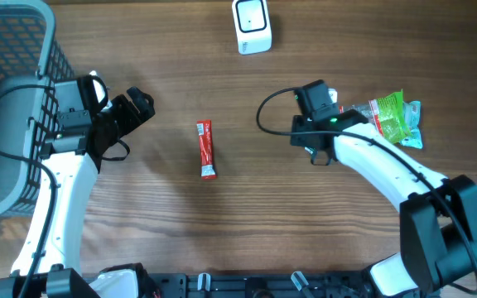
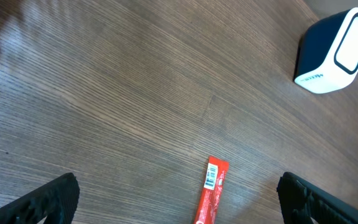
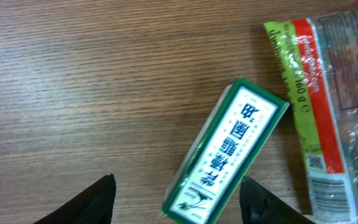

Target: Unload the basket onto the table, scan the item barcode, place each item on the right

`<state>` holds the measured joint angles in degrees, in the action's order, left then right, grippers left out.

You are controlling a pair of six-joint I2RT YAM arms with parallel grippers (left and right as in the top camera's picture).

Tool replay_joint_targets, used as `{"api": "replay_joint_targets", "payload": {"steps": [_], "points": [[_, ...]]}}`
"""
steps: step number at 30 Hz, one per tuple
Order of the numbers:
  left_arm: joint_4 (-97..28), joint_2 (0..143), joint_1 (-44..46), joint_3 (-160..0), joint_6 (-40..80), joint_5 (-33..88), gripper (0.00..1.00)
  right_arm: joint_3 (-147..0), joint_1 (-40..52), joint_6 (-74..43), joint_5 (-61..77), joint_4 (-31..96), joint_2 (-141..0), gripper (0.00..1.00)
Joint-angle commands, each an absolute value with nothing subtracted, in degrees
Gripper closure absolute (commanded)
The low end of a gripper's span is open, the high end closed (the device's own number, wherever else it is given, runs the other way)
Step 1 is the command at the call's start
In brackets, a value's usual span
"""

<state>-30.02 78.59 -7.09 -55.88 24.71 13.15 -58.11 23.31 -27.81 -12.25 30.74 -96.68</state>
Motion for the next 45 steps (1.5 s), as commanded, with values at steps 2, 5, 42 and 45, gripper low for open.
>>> {"api": "replay_joint_targets", "payload": {"steps": [2, 5, 42, 45], "points": [[-29.9, 78.9, -7.3, -55.8, 24.2, 13.4, 0.00, -56.9, 23.5, -37.1, -16.6, 29.5, -98.1, 0.41], [-29.9, 78.9, -7.3, -55.8, 24.2, 13.4, 0.00, -55.8, 21.2, -39.8, -10.2, 26.3, -98.0, 0.49], [-29.9, 78.9, -7.3, -55.8, 24.2, 13.4, 0.00, -61.9, 23.3, -5.4, -2.0, 24.8, -94.1, 0.22], [-29.9, 78.9, -7.3, -55.8, 24.2, 13.4, 0.00, -61.1, 23.3, -6.7, -2.0, 27.7, -94.3, 0.22]]}}
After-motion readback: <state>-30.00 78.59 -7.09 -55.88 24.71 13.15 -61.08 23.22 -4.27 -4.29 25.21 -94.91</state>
